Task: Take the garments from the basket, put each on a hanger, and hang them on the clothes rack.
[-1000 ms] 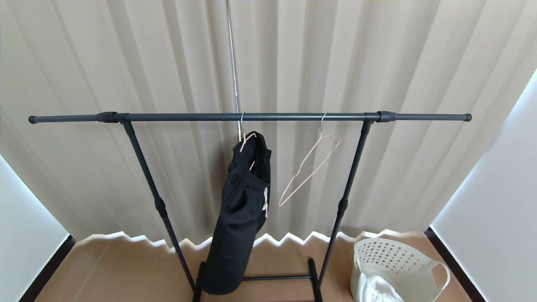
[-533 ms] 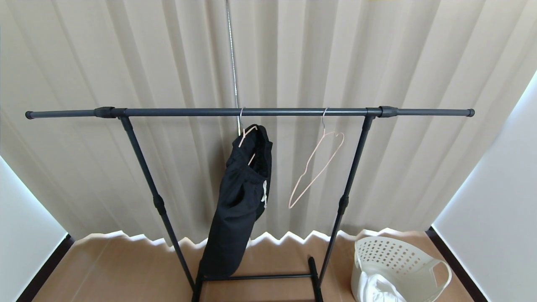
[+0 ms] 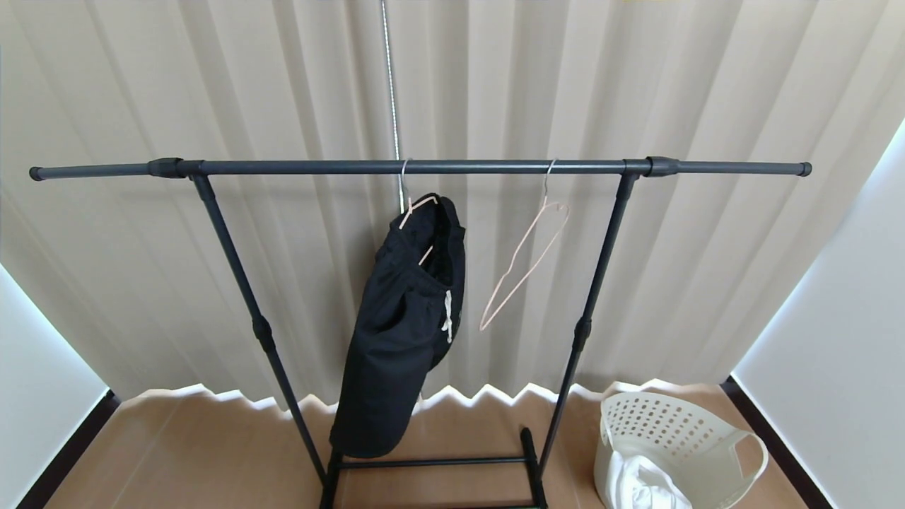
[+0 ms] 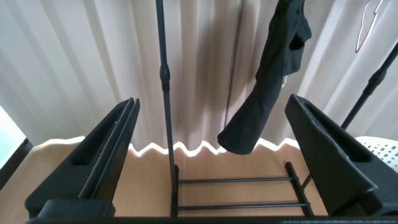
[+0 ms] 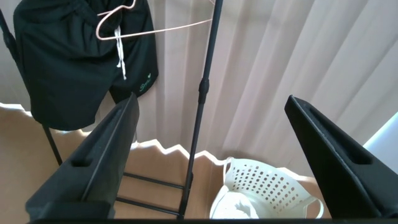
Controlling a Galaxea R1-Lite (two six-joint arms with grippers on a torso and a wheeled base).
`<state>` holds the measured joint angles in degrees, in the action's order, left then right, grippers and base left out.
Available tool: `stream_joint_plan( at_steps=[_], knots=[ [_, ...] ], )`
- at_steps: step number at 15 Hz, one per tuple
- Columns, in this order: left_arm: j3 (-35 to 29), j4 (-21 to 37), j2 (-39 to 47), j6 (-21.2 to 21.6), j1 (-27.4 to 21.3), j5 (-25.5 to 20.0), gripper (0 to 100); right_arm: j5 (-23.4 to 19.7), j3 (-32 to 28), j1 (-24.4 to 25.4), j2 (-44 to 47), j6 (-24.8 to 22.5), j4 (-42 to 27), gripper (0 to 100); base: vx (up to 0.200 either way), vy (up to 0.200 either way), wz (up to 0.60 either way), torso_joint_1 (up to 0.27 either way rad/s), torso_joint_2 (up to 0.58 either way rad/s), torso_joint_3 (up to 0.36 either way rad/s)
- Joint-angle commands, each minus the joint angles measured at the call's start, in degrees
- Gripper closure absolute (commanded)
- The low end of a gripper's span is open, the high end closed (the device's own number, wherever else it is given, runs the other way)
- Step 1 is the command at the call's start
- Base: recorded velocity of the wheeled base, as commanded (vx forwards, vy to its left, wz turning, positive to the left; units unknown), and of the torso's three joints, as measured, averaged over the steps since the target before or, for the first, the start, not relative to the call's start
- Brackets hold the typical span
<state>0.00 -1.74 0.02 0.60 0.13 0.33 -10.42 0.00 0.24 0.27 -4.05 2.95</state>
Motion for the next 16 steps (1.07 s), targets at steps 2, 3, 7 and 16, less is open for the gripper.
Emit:
stream_joint_plan(
  at_steps=[2,3,7,16],
  knots=[
    [0.0,0.0,0.0,0.0,0.0,0.0,0,0.0,0.0,0.0,0.2,-0.1,0.0,0,0.000,0.000,0.00,-0.151,0.35,0.195],
    [0.0,0.0,0.0,0.0,0.0,0.0,0,0.0,0.0,0.0,0.2,0.0,0.0,0,0.000,0.000,0.00,-0.159,0.36,0.198],
    [0.0,0.0,0.0,0.0,0.0,-0.1,0,0.0,0.0,0.0,0.2,0.0,0.0,0,0.000,0.000,0.00,-0.152,0.36,0.207],
    [0.0,0.0,0.0,0.0,0.0,-0.1,0,0.0,0.0,0.0,0.2,0.0,0.0,0,0.000,0.000,0.00,-0.187,0.48,0.282]
  ],
)
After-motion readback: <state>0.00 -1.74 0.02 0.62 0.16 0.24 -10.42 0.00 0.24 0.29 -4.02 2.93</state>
